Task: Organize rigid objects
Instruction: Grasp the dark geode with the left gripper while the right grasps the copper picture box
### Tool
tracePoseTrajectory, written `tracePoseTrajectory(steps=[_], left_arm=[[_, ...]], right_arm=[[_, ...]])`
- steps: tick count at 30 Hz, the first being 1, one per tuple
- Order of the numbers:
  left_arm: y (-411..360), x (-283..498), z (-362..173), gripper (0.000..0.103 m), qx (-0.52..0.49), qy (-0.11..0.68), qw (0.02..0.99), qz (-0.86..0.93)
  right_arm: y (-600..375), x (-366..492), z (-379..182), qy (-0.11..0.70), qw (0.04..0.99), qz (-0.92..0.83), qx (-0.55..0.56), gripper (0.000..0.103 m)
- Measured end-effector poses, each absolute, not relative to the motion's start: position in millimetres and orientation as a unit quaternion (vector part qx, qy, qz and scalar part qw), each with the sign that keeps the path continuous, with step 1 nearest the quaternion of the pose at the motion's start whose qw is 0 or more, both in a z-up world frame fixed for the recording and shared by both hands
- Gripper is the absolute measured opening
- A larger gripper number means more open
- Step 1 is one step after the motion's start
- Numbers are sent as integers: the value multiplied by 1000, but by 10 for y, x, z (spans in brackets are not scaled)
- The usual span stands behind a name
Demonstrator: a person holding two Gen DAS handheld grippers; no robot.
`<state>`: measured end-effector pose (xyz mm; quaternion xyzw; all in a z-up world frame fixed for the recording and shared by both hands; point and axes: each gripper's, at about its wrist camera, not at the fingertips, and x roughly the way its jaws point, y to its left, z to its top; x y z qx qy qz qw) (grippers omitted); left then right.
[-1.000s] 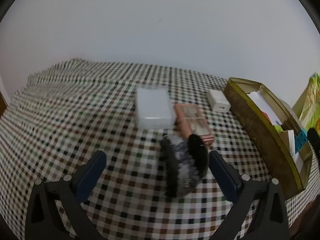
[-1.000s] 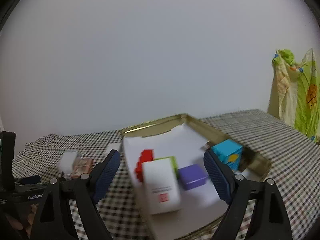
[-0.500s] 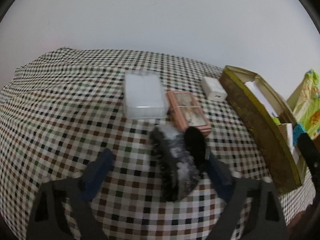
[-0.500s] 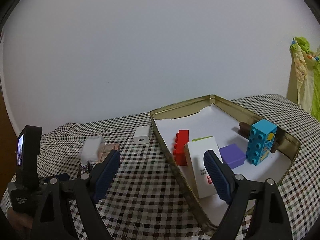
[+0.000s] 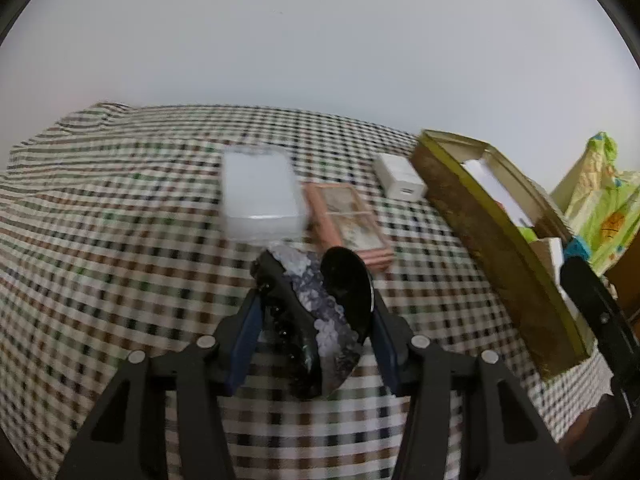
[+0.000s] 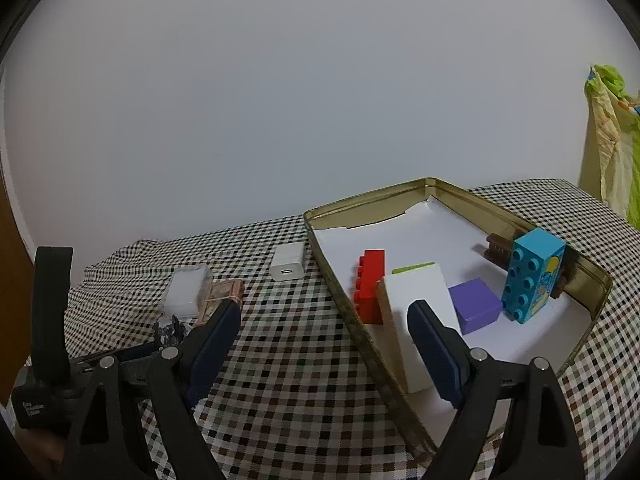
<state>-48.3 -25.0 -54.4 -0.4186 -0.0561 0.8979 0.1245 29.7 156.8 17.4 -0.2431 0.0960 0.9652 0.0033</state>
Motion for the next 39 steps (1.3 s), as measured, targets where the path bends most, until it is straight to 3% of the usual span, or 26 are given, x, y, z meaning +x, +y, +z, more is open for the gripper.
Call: tracePoseTrajectory(steps=[21,25,32,35,39], left_arm=[[-1110,-638,-370,51,-365,-89,28,926],[-1098,-615,-334,51,-358,-77,25,930],[-1103,-621,-349,51,-364,-77,26,928],[-1087,-634,-366,51,-365,-79,25,927],[-1074,-642,-381,51,-362,-77,31,929]], right_arm=[[655,-693,-99,28,-66,928,-366,87],[587,-867,-226,21,-64,909,-410,65],[559,-994,-290,7,-54,902,-428,62],[609,-1005,-281,-4,-53,902,-428,48],[746,-959,-268,16,-77,904,-421,48]])
